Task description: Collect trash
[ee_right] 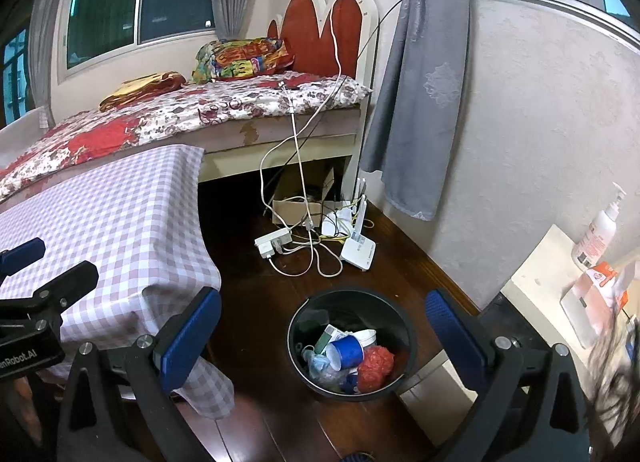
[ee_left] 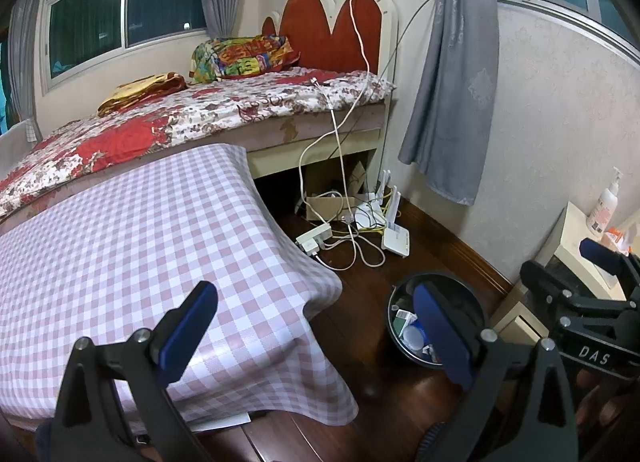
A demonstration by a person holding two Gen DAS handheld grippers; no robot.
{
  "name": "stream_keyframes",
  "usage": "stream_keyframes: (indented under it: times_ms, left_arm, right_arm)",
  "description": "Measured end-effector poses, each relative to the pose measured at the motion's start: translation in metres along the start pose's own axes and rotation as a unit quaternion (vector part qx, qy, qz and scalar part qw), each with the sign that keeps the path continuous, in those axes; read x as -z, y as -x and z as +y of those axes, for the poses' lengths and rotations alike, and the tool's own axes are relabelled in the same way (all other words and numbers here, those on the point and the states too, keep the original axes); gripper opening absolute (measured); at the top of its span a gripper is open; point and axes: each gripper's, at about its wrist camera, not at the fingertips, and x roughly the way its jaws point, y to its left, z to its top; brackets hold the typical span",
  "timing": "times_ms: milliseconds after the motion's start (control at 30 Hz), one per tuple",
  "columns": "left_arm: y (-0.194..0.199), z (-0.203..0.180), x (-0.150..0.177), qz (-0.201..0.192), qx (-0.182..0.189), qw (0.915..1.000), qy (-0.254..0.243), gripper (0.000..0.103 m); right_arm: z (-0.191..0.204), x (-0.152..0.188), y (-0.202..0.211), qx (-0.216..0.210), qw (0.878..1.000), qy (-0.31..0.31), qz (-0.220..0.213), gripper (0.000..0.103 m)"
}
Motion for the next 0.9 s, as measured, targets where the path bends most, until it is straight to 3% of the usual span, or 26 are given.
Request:
stream_keyframes:
  times_ms: [900]
  left_arm:
    - [-0.0046, -0.0040, 0.0027, 0.004, 0.002, 1.0000, -0.001, 0.099]
  right_arm:
    - [-0.0025, -0.0002, -0.0004, 0.001, 1.000, 0.000, 0.002, 0.103]
